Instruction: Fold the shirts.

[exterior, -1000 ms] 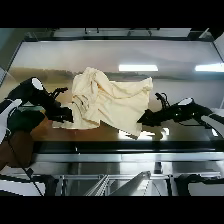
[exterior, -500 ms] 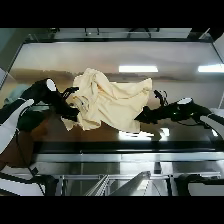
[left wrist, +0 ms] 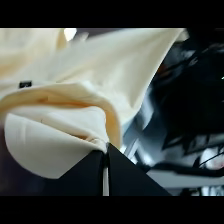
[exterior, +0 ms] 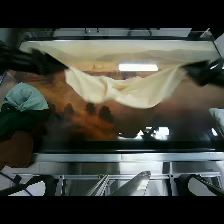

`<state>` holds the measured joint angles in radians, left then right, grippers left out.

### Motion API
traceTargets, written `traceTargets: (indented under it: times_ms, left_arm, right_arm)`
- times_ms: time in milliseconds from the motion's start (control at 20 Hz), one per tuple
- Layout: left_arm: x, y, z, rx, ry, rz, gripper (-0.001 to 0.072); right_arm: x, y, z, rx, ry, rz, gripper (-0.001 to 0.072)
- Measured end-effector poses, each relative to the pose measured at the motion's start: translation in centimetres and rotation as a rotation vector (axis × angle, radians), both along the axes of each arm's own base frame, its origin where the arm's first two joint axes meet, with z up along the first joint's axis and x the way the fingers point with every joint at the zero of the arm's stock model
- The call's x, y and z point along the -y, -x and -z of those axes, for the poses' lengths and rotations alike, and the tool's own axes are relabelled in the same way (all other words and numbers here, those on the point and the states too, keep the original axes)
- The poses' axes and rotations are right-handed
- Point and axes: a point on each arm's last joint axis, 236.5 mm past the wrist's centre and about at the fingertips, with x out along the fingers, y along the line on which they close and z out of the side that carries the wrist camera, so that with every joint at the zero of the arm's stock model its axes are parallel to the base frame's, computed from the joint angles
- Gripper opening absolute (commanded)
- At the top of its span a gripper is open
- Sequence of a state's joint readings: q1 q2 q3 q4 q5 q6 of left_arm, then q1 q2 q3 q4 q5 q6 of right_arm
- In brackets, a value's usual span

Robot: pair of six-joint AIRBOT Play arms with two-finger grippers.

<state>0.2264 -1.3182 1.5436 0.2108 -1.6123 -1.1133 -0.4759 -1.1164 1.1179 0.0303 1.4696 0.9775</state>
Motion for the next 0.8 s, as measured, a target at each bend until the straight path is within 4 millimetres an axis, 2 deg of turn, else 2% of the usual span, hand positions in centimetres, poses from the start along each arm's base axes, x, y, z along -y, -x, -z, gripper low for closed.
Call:
traceTargets:
  times_ms: [100,200,300,400,500,600,700,800]
  left_arm:
    - [-2.4,2.9,-8.1,0.175,0.165,-0.029,0.0024]
    - [-5.1,5.6,-13.6,0.329,0.25,-0.103,0.0025]
    - [-7.0,8.3,-17.6,0.461,0.286,-0.18,0.0024]
    - [-8.1,10.2,-20.0,0.551,0.293,-0.242,0.0025]
    - [-8.5,11.3,-21.2,0.605,0.292,-0.278,0.0024]
    - [-8.7,11.2,-21.3,0.62,0.299,-0.278,0.0024]
    - [-8.7,9.0,-19.9,0.576,0.283,-0.275,0.0024]
    - [-8.0,5.2,-16.2,0.471,0.213,-0.273,0.0024]
  right_arm:
    - [2.2,2.4,-7.6,0.183,-0.033,0.062,0.0014]
    - [3.0,5.1,-12.8,0.323,-0.036,0.102,0.0013]
    - [2.8,8.0,-17.0,0.443,-0.03,0.125,0.0013]
    - [2.0,10.0,-18.9,0.508,-0.011,0.128,0.0013]
    - [1.3,10.8,-19.6,0.535,0.015,0.132,0.0013]
    - [0.8,9.9,-18.4,0.506,0.076,0.147,0.0014]
    - [0.4,7.7,-16.0,0.434,0.152,0.166,0.0013]
    - [-0.3,4.7,-12.3,0.337,0.232,0.164,0.0013]
